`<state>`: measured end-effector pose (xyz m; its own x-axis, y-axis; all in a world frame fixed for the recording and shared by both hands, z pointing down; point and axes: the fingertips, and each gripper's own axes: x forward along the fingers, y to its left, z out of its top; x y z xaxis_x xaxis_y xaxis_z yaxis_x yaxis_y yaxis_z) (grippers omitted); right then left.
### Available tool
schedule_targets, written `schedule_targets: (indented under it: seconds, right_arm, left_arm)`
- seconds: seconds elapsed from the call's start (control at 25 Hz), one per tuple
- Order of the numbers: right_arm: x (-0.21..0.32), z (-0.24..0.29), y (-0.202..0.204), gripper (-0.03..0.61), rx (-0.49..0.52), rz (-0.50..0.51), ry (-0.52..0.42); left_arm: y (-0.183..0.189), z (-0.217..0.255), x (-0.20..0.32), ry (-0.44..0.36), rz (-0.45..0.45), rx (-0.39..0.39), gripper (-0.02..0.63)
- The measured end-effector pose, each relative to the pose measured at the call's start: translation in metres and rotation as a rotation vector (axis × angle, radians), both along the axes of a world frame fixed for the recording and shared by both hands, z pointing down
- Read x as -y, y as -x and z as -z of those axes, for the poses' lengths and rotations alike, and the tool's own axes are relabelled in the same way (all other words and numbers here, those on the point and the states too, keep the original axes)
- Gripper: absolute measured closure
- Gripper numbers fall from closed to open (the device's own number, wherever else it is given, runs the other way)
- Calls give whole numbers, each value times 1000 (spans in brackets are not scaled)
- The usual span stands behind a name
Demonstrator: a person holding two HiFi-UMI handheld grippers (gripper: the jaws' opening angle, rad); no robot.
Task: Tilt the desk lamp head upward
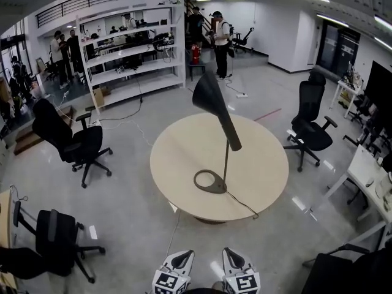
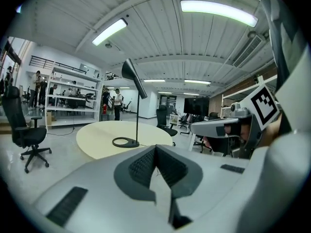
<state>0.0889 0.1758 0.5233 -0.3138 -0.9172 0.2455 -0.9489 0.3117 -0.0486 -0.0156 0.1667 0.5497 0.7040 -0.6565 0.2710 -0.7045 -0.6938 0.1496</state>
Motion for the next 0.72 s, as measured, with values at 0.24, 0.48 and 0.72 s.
schedule_targets:
  seconds: [0.24,0.48,0.72]
  right_arm:
    - [-22,4,22,565,-26,-48,-9]
    - [-43,2,52,565,0,-107,-6]
    - [-39,3,53,565,1,-167,16]
  left_arm:
    - [30,1,-20,-11,0,-19,566]
    - [67,1,-26,-22,-1,-20,566]
    - [77,11,-15,-35,42,-4,566]
